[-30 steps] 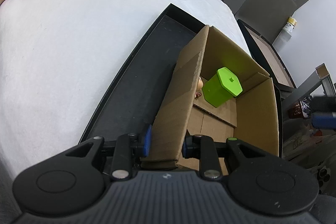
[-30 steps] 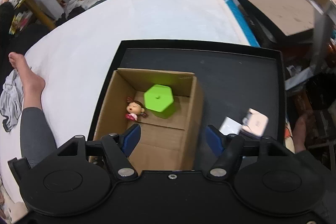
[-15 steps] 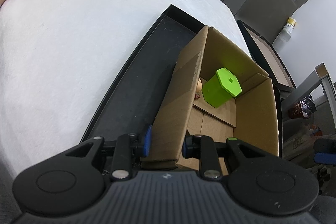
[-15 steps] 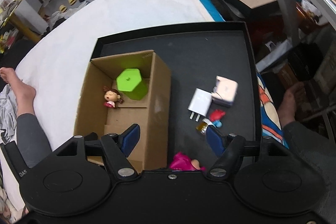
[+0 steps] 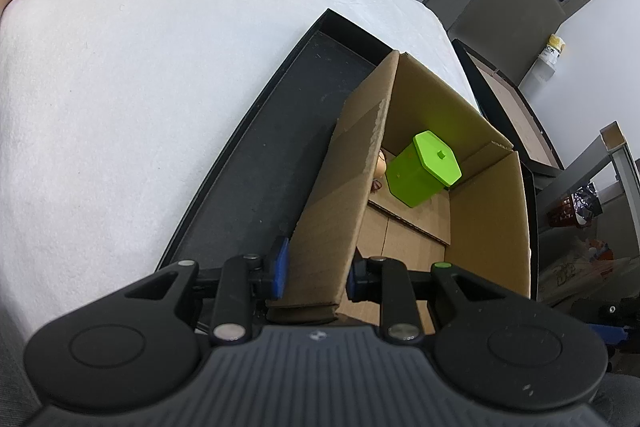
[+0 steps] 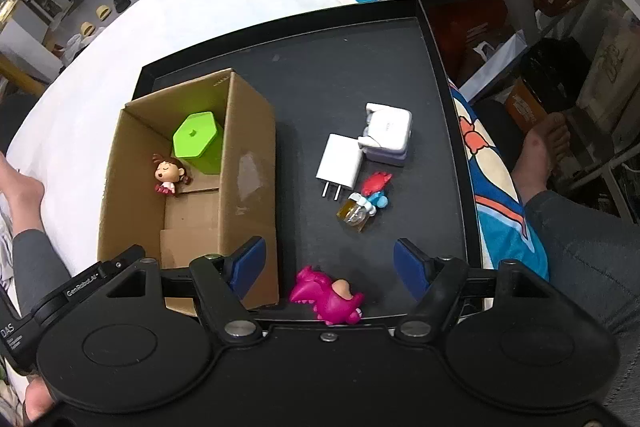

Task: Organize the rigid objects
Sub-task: 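Move the right tool back to the red-and-blue figure, then grasp the red-and-blue figure with the right gripper and lift toward the box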

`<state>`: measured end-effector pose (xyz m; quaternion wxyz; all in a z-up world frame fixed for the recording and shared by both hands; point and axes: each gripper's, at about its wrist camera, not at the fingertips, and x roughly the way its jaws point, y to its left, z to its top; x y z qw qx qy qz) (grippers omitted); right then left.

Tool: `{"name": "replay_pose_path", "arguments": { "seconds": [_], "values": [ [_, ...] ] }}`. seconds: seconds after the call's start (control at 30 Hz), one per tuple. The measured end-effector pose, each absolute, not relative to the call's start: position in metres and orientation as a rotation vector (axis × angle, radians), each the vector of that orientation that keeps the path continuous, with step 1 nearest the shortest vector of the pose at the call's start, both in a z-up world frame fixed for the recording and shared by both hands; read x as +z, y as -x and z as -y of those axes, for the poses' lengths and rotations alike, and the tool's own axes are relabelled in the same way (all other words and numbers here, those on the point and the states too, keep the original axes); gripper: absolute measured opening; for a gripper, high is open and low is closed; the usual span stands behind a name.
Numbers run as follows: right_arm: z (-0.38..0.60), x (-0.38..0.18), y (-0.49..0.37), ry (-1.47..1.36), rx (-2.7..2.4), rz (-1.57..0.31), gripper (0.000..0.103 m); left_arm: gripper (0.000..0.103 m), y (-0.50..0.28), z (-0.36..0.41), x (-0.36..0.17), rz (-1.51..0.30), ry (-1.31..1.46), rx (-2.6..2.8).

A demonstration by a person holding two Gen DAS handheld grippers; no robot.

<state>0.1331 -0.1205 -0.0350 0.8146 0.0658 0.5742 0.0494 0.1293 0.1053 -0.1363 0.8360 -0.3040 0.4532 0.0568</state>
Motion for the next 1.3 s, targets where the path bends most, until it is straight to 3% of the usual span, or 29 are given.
{"name": "replay_pose_path", "arguments": {
  "seconds": [0.67,0.93,1.3],
  "values": [
    [0.137,-0.069,-0.151,-0.191,0.040,-1.242,0.069,0.025,-0.130,-0.106,-0.138,-0.959,0.649,0.121],
    [0.147,-0.094,-0.167,-0.300,0.013,-1.257,0.053,0.025,-0.130,-0.105,-0.138,-0.959,0.647,0.121],
    [0.156,-0.128,-0.181,-0.446,-0.054,-1.269,0.042,0.025,-0.130,-0.105,-0.138,-0.959,0.651,0.121]
  ]
}}
